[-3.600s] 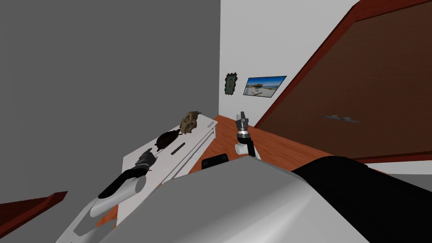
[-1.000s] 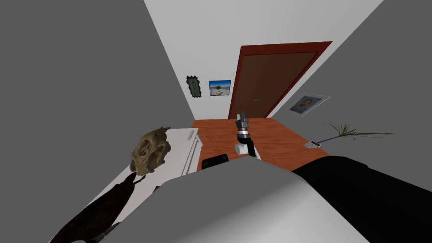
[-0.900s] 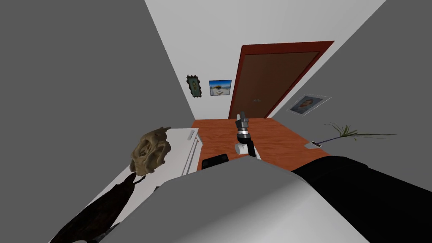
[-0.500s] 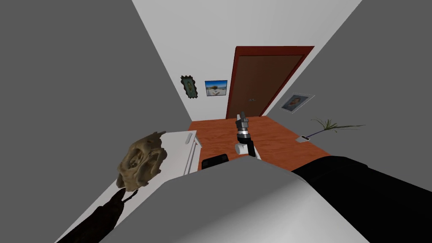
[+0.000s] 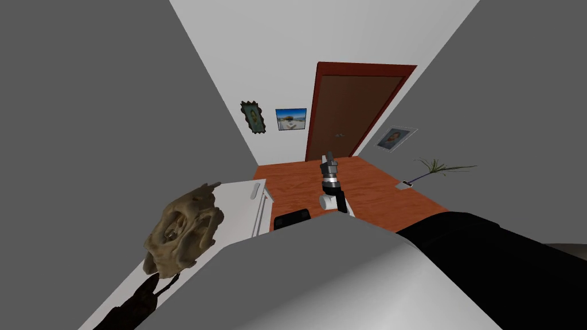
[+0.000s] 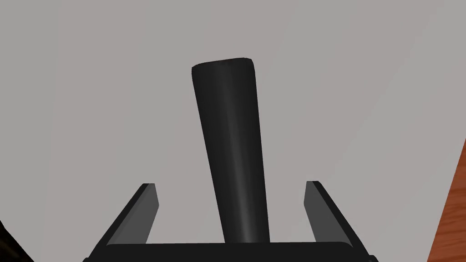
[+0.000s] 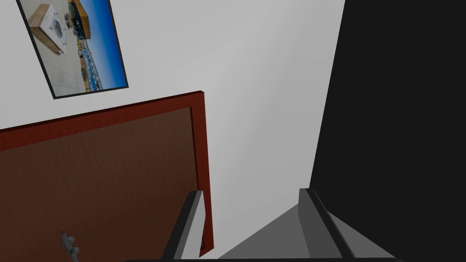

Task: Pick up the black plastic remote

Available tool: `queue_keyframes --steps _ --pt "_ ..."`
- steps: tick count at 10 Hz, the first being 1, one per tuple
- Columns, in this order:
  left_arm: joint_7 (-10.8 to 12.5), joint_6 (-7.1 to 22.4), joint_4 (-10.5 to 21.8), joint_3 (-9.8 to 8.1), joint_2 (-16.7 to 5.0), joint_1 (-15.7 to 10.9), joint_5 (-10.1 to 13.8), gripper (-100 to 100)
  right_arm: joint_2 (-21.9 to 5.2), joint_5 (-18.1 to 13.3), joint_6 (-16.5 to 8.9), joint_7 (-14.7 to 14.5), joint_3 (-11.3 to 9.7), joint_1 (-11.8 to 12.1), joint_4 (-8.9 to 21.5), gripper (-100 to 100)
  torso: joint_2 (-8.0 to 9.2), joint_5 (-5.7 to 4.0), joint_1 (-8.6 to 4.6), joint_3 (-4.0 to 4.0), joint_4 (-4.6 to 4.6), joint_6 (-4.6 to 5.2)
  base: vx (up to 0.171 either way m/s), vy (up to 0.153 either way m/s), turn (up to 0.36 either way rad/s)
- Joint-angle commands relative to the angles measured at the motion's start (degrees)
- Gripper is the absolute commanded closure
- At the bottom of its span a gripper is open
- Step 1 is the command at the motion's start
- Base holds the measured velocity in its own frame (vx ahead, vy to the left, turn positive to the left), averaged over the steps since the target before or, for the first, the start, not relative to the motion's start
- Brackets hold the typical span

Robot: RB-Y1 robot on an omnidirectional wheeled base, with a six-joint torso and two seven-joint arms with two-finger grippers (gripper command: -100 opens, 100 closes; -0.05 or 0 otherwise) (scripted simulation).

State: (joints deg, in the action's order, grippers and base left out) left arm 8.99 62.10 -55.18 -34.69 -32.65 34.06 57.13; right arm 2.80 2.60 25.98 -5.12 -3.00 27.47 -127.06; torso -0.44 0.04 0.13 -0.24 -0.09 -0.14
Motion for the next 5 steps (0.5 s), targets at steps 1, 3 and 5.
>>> queue_keyframes --steps 1,3,5 --pt "0.9 -1.2 1.4 0.51 0.7 -1.8 -1.0 -100 0.0 0.0 0.0 0.0 0.0 0.0 0.0 0 0.00 0.00 0.00 0.00 0.00 0.00 -0.060 0.018 -0.091" --pt "1.7 -2.5 2.8 1.03 1.3 -3.6 -1.9 -100 0.0 0.0 0.0 0.0 0.0 0.0 0.0 0 0.39 0.01 0.03 0.22 0.08 0.01 -0.111 0.011 -0.095" --pt "1.6 -2.7 3.4 1.05 1.4 -3.9 -2.0 -100 0.0 0.0 0.0 0.0 0.0 0.0 0.0 0 0.44 0.00 -0.02 0.26 0.10 0.00 -0.068 0.005 -0.035"
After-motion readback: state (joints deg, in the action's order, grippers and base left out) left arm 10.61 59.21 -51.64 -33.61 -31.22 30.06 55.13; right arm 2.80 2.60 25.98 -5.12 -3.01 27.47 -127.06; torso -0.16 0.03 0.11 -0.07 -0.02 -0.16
